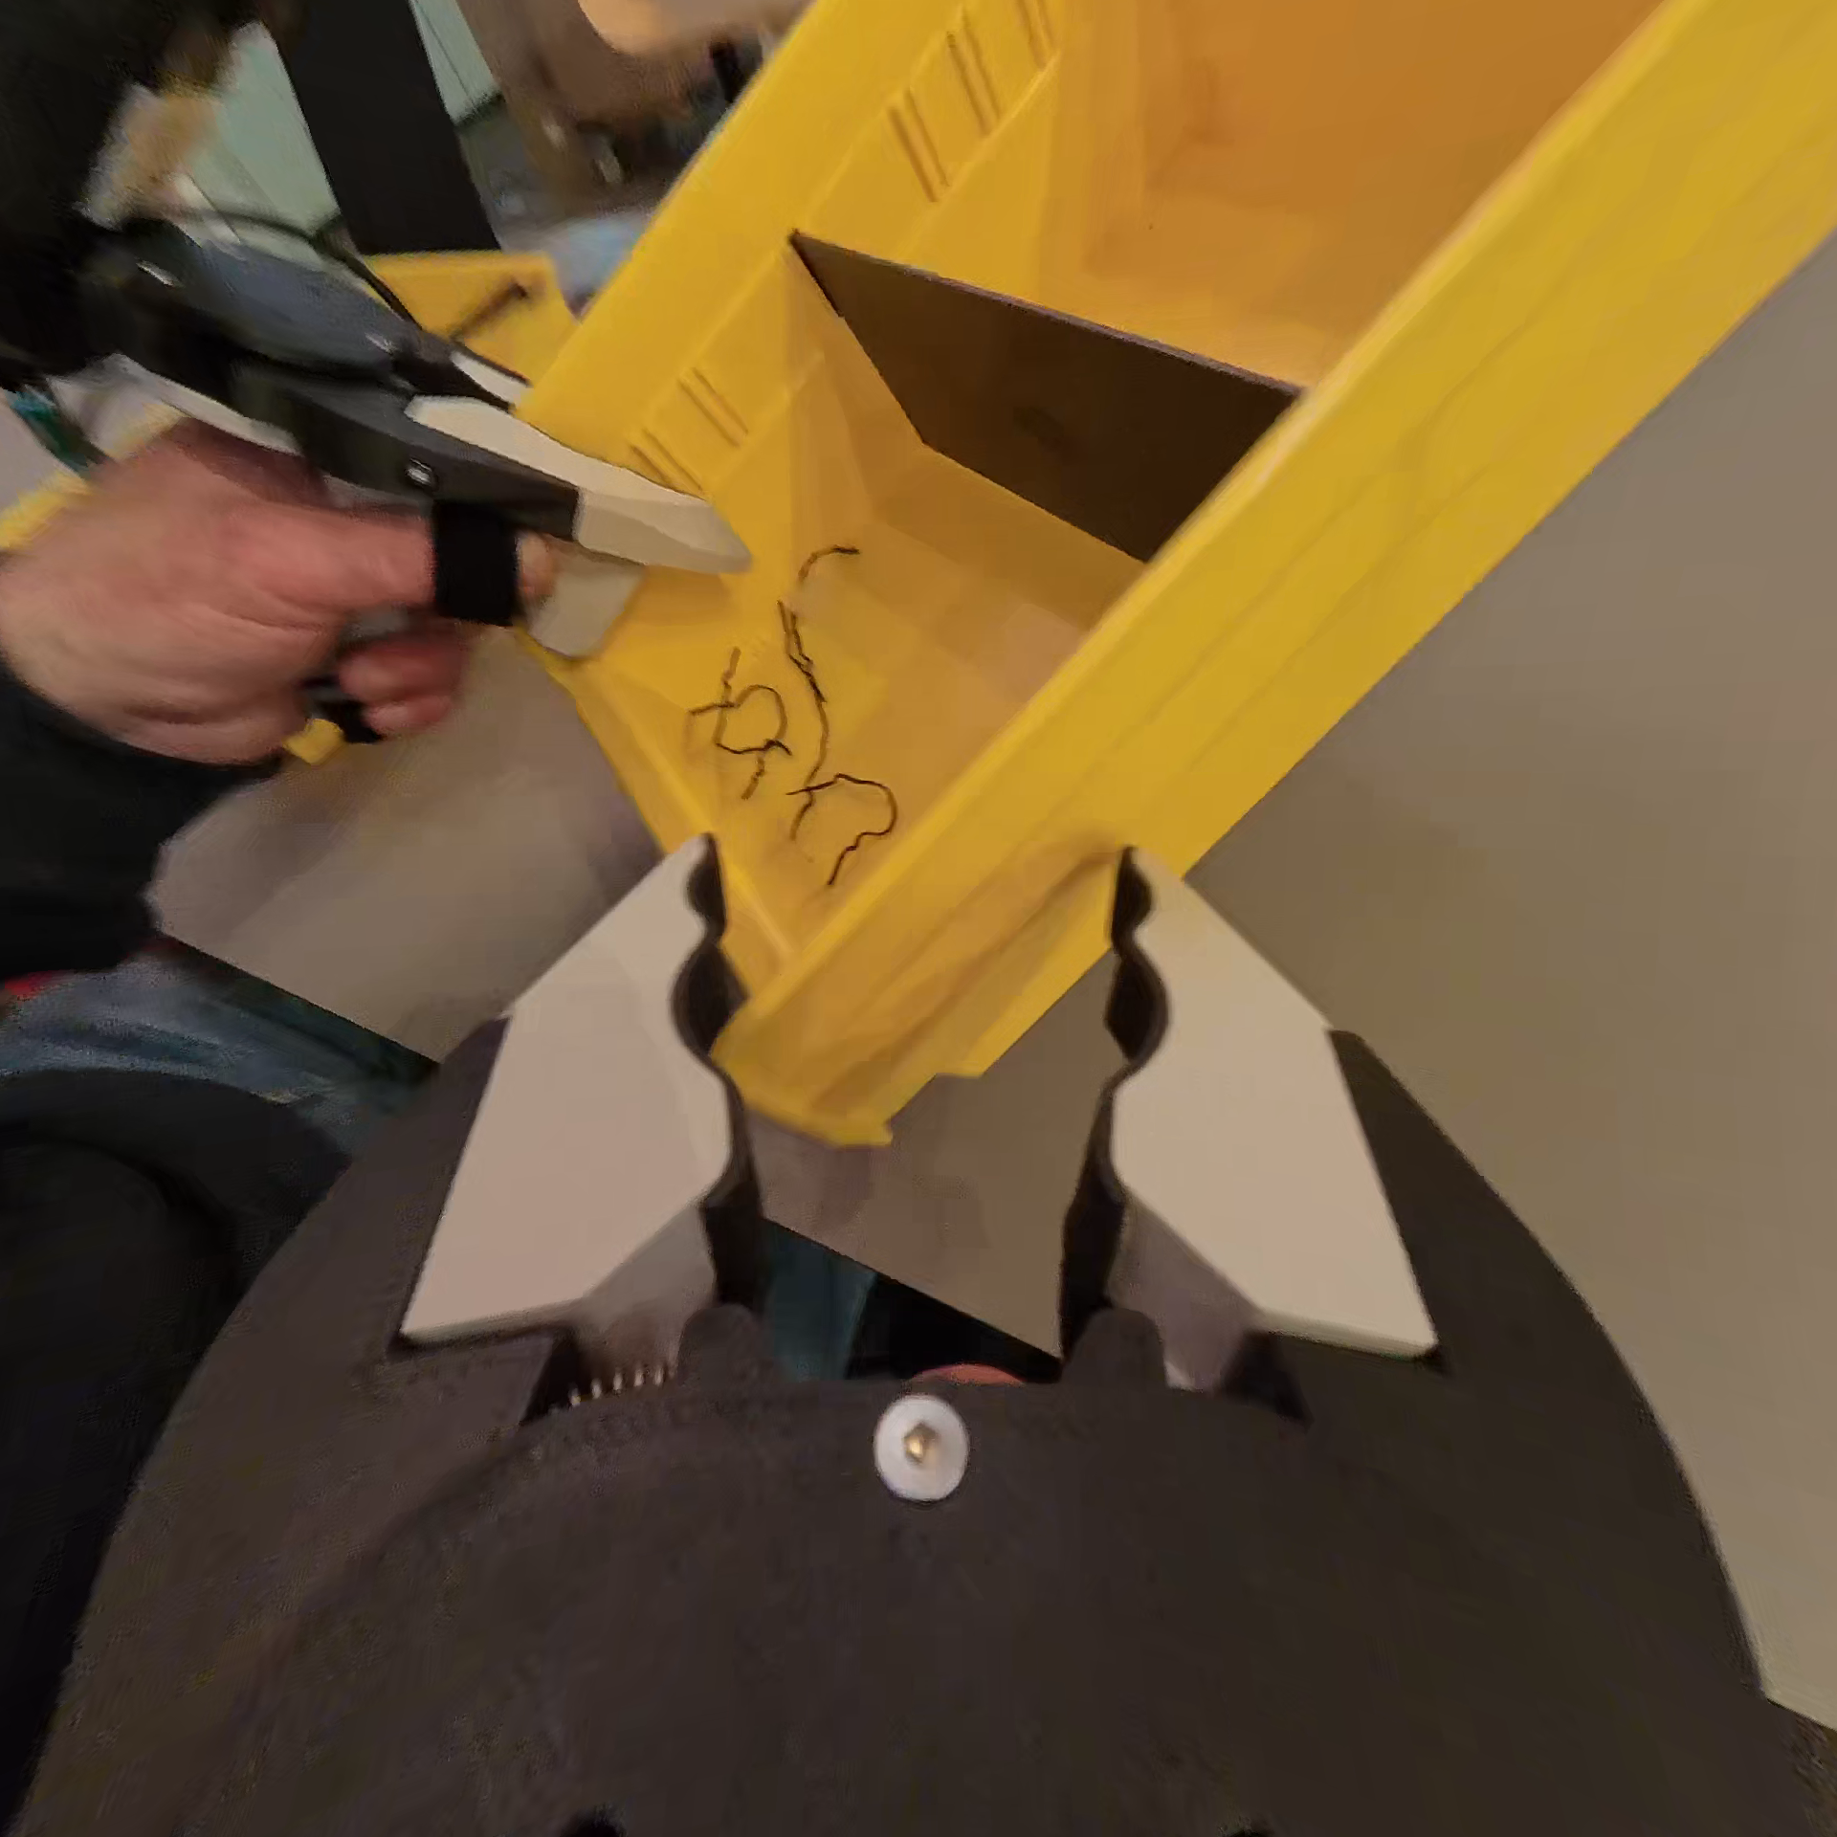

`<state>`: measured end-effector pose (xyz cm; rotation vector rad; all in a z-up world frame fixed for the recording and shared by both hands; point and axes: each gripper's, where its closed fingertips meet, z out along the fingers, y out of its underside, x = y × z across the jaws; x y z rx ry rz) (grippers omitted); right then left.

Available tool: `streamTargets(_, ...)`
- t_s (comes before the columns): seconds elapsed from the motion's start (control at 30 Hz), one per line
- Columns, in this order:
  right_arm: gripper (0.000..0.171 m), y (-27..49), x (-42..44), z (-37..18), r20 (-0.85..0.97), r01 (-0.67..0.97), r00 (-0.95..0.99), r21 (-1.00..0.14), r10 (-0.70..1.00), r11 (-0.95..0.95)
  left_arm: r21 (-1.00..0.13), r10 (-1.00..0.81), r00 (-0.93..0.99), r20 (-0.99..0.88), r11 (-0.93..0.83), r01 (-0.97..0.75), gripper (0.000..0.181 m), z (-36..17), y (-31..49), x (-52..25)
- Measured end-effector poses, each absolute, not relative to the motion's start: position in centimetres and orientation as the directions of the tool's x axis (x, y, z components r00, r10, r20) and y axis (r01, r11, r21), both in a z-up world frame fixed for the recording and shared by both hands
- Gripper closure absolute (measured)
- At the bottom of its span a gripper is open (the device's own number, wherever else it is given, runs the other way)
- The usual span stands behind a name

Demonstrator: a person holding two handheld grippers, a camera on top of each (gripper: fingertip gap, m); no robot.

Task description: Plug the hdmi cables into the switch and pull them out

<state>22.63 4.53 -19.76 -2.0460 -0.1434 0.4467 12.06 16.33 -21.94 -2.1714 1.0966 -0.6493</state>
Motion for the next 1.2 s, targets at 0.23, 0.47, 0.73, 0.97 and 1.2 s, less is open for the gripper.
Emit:
streamTargets(0.23, 0.112, 5.2, 27.5, -23.9, -0.199, -0.046, 0.961, -0.803, 0.193, -0.595, -0.641, -0.82, 0.518, 0.244, -0.537, -0.549, 0.143, -25.4, 13.2, 15.5)
streamTargets(0.47, 0.143, 7.0, 33.0, -23.9, -0.147, -0.031, 0.981, -0.772, 0.13, -0.635, -0.571, -0.839, 0.364, 0.405, -0.543, -0.616, 0.099, -25.3, 9.2, 18.2)
streamTargets(0.73, 0.169, 7.9, 35.8, -23.9, -0.087, 0.008, 0.989, -0.776, 0.12, -0.631, -0.714, -0.885, 0.211, 0.416, -0.461, -0.527, 0.101, -17.8, 6.2, 12.0)
streamTargets(0.97, 0.17, 8.2, 37.6, -23.9, -0.111, -0.022, 0.988, -0.777, 0.103, -0.629, -0.758, -0.648, 0.757, 0.089, -0.537, -0.37, 0.121, -14.8, 13.6, -12.0)
streamTargets(1.2, 0.17, 8.0, 40.3, -23.9, -0.091, -0.048, 0.995, -0.781, 0.039, -0.623, -0.668, -0.282, 0.959, -0.038, -0.707, -0.234, 0.11, -19.7, 18.0, -32.9)
